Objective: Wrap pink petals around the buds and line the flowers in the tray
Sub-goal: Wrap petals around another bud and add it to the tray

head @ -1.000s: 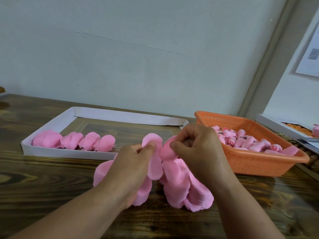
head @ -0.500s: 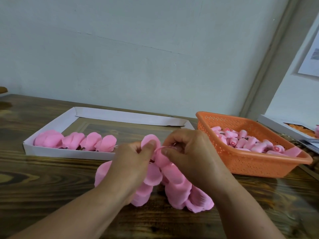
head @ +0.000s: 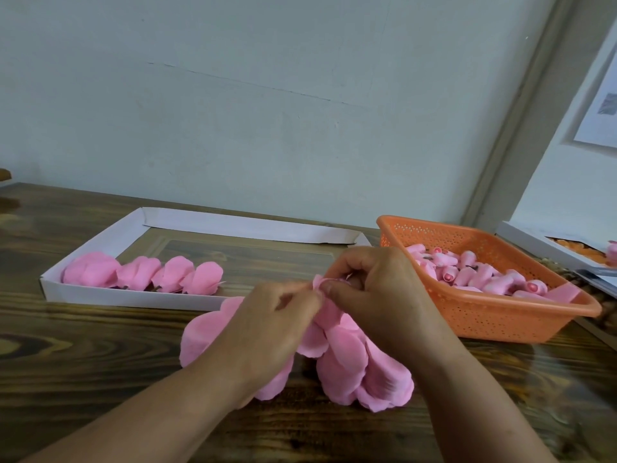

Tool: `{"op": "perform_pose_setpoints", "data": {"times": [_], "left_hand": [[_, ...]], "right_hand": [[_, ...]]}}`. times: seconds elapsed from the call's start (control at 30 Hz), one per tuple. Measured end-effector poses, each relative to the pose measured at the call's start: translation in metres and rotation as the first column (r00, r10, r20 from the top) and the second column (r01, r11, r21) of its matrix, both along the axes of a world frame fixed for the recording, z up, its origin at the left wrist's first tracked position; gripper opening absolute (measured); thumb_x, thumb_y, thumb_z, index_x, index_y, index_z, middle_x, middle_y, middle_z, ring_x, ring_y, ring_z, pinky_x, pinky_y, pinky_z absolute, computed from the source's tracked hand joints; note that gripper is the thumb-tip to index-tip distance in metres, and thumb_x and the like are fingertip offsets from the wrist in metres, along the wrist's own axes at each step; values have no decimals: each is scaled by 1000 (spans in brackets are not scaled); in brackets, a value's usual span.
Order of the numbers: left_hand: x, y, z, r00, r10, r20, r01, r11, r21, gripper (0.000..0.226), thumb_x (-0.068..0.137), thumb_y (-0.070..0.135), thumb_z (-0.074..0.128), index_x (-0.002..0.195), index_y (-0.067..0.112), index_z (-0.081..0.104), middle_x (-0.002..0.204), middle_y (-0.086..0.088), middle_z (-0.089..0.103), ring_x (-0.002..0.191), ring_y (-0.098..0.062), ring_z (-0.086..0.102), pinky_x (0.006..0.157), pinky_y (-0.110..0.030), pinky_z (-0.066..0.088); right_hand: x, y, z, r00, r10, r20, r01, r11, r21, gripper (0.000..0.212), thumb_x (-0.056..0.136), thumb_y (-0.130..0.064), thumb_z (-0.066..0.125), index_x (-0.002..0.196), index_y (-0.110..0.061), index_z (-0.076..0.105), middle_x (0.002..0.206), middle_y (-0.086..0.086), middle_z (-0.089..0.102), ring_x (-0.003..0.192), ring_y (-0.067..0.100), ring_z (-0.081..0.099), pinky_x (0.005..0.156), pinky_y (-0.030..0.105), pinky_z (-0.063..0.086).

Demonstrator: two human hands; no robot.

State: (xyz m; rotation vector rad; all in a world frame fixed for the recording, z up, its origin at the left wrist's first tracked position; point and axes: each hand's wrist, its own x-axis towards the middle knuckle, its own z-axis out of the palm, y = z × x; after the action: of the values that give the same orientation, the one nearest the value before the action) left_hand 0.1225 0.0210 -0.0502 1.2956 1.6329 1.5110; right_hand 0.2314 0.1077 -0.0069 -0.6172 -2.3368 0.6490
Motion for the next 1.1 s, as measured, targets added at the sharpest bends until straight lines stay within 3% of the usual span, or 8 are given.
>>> {"op": "perform_pose_setpoints", "data": {"times": [0.1, 0.23, 0.37, 0.5, 0.67, 0.8, 1.0, 1.1], "left_hand": [[1, 1, -5, 999, -35, 11, 34, 999, 36, 11, 85, 27, 62, 81, 22, 71, 55, 10, 60, 52, 0, 54, 53, -14, 41], [-1, 4, -9, 998, 33, 60, -35, 999, 41, 12, 86, 20, 65, 76, 23, 69, 47, 13, 57, 41, 2, 51, 43, -10, 37], [-4, 4, -8, 994, 3, 109, -8, 999, 45, 9, 84, 28, 67, 77, 26, 72, 46, 14, 53, 41, 1, 47, 44, -11, 36], [-8, 2, -6, 996, -19, 86, 18, 1000, 12, 17, 88, 19, 65, 74, 24, 73, 51, 12, 57, 46, -2, 50, 47, -13, 39], [-8, 1, -2, 997, -28, 76, 31, 999, -29, 15, 89, 23, 65, 77, 23, 73, 54, 7, 56, 54, -13, 48, 57, -27, 38], [-9, -1, 1, 999, -13, 41, 15, 999, -30, 24, 91, 18, 62, 68, 20, 69, 46, 12, 47, 46, -7, 43, 54, -19, 37], [-9, -3, 2, 993, -70, 100, 74, 996, -42, 19, 91, 24, 62, 78, 15, 73, 55, -2, 47, 58, -21, 37, 65, -37, 30], [-10, -4, 2, 991, -93, 97, 98, 994, -55, 18, 92, 24, 62, 79, 16, 73, 60, -3, 52, 60, -18, 42, 62, -31, 35]], "right_hand": [[-1, 0, -1, 1000, -7, 4, 7, 999, -37, 17, 80, -2, 68, 65, -11, 65, 37, -25, 45, 42, -6, 47, 41, 7, 31], [-2, 2, -3, 1000, 21, 8, -20, 993, -114, 10, 81, -5, 68, 72, -10, 68, 40, -22, 49, 42, -4, 48, 41, 8, 30], [7, 7, 2, 995, 89, 44, -80, 983, -167, 24, 73, 2, 68, 81, -20, 71, 62, -15, 63, 57, -1, 56, 54, 12, 43], [14, 14, 2, 994, 75, 79, -69, 995, -69, 27, 73, -7, 74, 76, -33, 69, 79, -12, 65, 67, -5, 53, 62, 11, 40], [19, 21, 1, 979, 185, -84, -203, 914, -352, 21, 77, 7, 69, 75, -14, 71, 62, 7, 68, 55, 14, 62, 55, 21, 50], [23, 27, -4, 943, 264, -201, -330, 812, -482, 35, 77, 23, 50, 89, -2, 71, 75, 18, 71, 64, 20, 67, 61, 22, 53], [21, 27, -10, 930, 297, -217, -367, 799, -476, 25, 72, 15, 68, 85, -7, 70, 78, 11, 71, 71, 19, 68, 64, 22, 55], [17, 28, -13, 947, 255, -194, -316, 843, -436, 20, 73, 9, 71, 80, -10, 70, 80, 21, 68, 71, 25, 64, 68, 34, 54]]}}
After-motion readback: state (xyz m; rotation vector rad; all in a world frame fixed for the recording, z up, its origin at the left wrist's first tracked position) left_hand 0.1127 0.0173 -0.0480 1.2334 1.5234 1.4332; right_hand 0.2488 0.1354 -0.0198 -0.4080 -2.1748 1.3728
